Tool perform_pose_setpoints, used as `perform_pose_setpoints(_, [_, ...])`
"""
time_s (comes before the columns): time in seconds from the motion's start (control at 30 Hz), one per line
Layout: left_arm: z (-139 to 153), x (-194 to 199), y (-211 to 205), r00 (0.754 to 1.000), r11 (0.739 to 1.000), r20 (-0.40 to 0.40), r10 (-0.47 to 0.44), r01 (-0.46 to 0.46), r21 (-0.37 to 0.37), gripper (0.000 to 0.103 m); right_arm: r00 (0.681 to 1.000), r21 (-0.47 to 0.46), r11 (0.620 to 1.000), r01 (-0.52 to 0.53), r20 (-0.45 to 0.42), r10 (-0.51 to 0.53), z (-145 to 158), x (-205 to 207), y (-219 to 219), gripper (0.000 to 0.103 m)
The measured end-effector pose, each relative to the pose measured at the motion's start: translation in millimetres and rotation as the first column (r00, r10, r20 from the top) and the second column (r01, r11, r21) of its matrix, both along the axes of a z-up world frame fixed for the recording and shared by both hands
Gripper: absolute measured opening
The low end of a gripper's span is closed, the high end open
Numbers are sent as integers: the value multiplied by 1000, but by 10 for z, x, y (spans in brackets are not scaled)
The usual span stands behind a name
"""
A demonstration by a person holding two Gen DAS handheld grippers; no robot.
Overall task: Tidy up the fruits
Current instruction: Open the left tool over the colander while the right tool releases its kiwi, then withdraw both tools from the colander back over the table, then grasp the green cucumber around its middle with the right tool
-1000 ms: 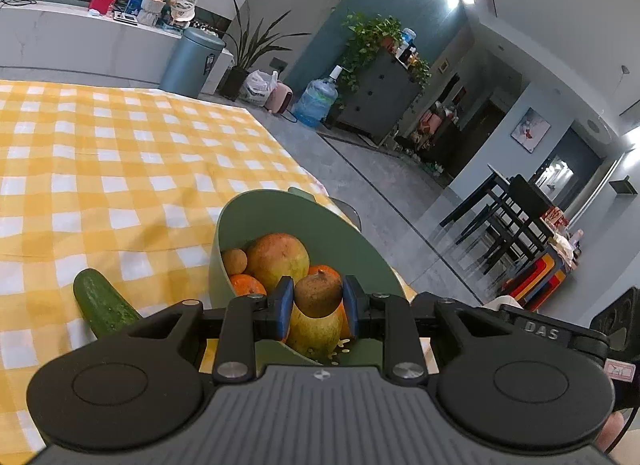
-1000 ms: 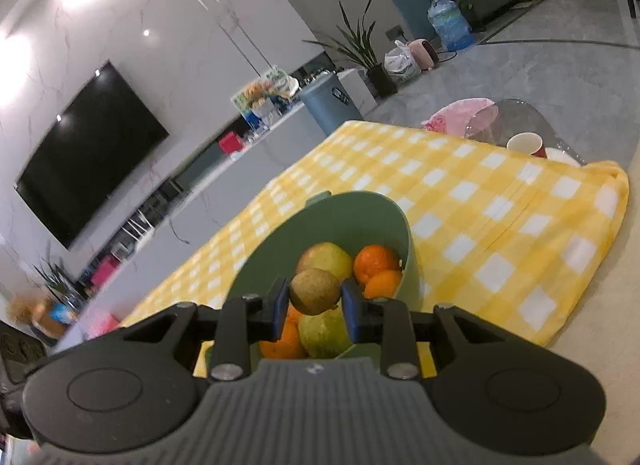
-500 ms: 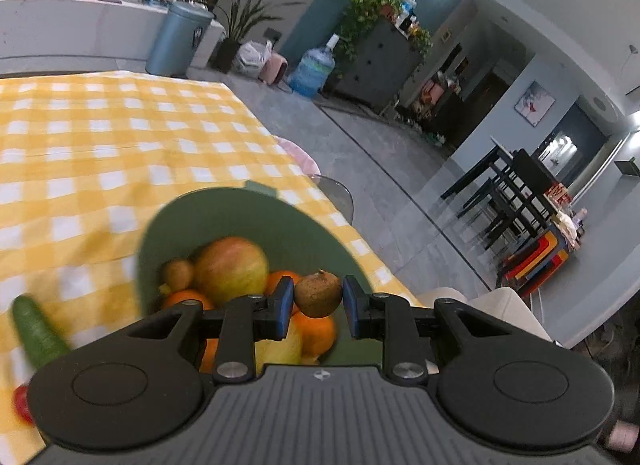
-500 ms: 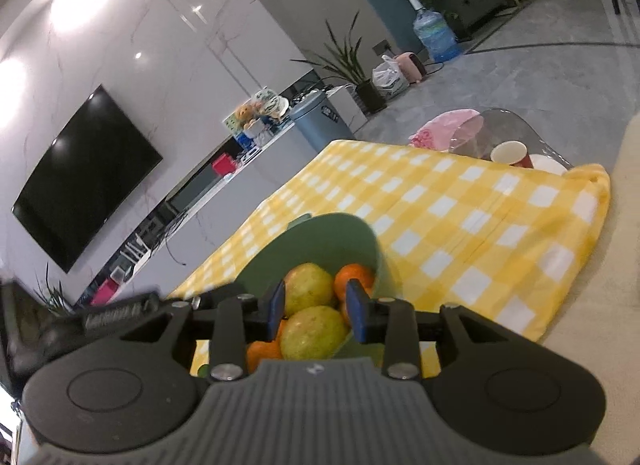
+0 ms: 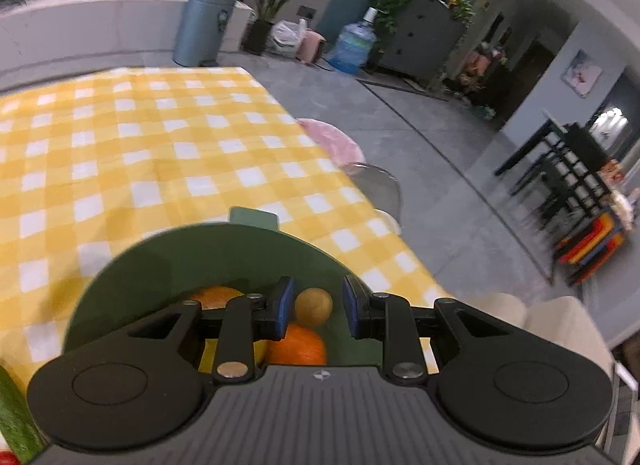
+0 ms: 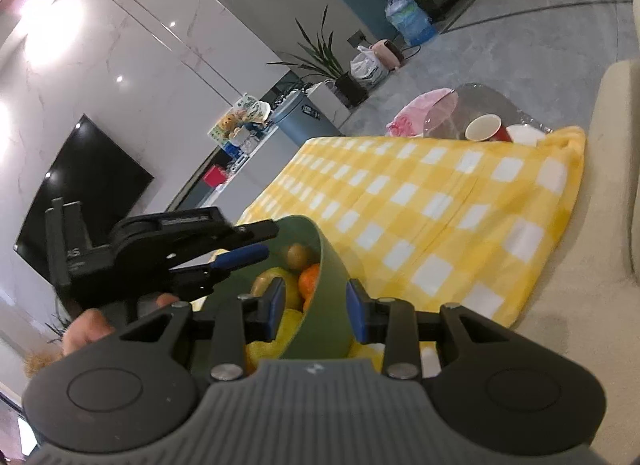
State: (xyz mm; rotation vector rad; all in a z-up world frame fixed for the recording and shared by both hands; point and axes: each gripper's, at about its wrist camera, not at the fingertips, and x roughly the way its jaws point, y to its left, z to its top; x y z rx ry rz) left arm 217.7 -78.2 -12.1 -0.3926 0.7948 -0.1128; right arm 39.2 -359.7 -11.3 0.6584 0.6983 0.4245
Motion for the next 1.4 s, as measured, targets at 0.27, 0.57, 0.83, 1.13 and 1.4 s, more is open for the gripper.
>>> perform_pose_setpoints(0.27, [199,-340,14,999,993,51,-10,4,119,60,999,-20,999,-33,17,33,54,-8,94,32])
perform_pose_setpoints(0.57, [438,-863,238,998,984,-29,47,-41,174,67,989,-103,985,-135,45,140,244,-110,513,42])
perform_pose_setpoints(0.83, [422,-1383,806,981,969,-94,172,-152,193,67,962,-232,941,-246,59,266,456,-324,1109,68])
perform_pose_setpoints(1.13, [240,-1842,1460,934,942,-163,319,-292,168,67,932,-443,851,-281,87,353,557,-617,1848,97])
perform_pose_setpoints(1.4, [-24,-2068,1945,882,918,-254,396,-385,95,67,914,-438,826,-354,27,406,325,-701,2137,64])
